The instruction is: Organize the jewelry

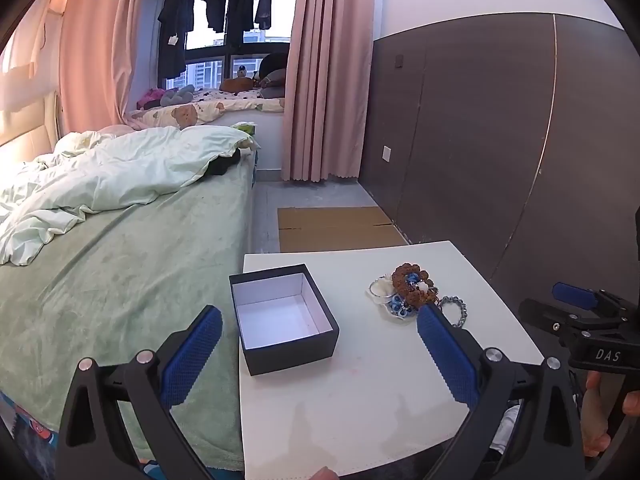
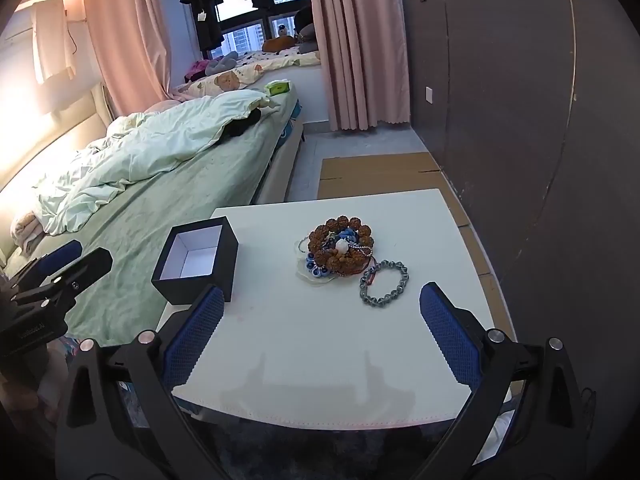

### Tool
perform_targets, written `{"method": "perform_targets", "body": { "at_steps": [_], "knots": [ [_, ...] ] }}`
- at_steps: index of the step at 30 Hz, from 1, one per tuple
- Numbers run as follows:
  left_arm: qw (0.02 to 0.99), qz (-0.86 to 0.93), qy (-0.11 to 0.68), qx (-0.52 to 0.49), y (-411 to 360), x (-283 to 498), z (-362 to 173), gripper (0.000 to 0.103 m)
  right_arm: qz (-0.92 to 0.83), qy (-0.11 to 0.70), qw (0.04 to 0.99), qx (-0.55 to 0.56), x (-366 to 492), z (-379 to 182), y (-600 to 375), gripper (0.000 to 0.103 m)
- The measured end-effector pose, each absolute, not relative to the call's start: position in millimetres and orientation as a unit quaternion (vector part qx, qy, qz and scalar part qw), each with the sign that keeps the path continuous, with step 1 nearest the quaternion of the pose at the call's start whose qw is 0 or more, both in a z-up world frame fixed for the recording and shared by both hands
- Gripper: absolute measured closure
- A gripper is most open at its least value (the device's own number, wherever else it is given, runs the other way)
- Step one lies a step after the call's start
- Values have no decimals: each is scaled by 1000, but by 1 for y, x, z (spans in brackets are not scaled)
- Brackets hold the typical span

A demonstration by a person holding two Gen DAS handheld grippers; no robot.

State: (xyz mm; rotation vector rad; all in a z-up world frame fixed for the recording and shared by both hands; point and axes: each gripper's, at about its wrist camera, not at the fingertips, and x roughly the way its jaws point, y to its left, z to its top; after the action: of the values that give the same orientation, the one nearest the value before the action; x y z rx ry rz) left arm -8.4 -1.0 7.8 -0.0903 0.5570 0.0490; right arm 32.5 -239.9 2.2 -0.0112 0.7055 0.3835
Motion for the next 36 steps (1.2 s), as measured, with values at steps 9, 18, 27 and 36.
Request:
{"method": "perform_targets", "body": {
  "at_steps": [9,18,27,36],
  "knots": [
    [959,24,278,-45,0,-4,4,8,189,339,922,1,34,7,-244,5],
    [960,24,276,-43,-3,0,0,8,186,325,927,-2,34,9,-241,5],
    [959,24,279,-45,-2,2,-1,8,181,325,928,-12,37,10,-234,5],
    [959,23,277,-46,-3,6,-1,8,181,326,928,-11,39,8,-232,5]
  ]
}}
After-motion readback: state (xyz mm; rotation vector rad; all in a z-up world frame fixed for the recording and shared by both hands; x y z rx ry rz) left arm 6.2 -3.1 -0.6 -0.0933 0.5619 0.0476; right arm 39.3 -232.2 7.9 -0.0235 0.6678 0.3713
